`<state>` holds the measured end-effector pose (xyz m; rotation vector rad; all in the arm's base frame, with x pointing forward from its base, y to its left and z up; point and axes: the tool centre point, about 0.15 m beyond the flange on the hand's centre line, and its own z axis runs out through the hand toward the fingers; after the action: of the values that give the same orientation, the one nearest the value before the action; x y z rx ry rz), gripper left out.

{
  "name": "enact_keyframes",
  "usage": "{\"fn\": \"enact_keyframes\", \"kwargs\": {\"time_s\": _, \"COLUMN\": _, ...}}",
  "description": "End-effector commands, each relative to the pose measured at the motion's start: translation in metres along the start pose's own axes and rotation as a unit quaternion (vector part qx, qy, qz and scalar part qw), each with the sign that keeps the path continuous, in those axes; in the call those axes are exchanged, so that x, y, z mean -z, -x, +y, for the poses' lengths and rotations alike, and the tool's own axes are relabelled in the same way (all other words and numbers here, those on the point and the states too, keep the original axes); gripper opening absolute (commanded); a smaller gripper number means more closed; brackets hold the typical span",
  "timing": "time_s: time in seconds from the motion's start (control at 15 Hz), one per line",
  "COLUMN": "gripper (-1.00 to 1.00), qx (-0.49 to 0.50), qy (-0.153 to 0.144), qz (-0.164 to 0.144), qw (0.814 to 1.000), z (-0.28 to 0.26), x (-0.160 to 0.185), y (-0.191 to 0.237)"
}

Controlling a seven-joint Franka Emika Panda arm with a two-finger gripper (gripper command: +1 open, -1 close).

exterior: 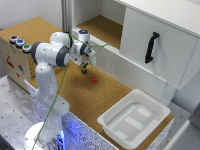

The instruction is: Place the yellow block on top of the purple block

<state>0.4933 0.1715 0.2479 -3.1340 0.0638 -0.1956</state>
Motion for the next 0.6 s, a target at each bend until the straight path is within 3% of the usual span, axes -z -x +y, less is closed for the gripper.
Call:
{"fn": "enact_keyframes", "kwargs": {"time_s": 0.0, "gripper": 1.00, "qx": -0.006, "qy": 0.052, "qz": -0.009, "qw": 0.999, "z": 0.010, "x": 0.047, "y": -0.002}}
{"fn": "enact_keyframes", "kwargs": {"time_s": 0.53, "gripper": 1.00, "qx": -0.014, "qy": 0.051, "qz": 0.052, "qw": 0.997, "z": 0.013, "x": 0.122, "y": 0.000}}
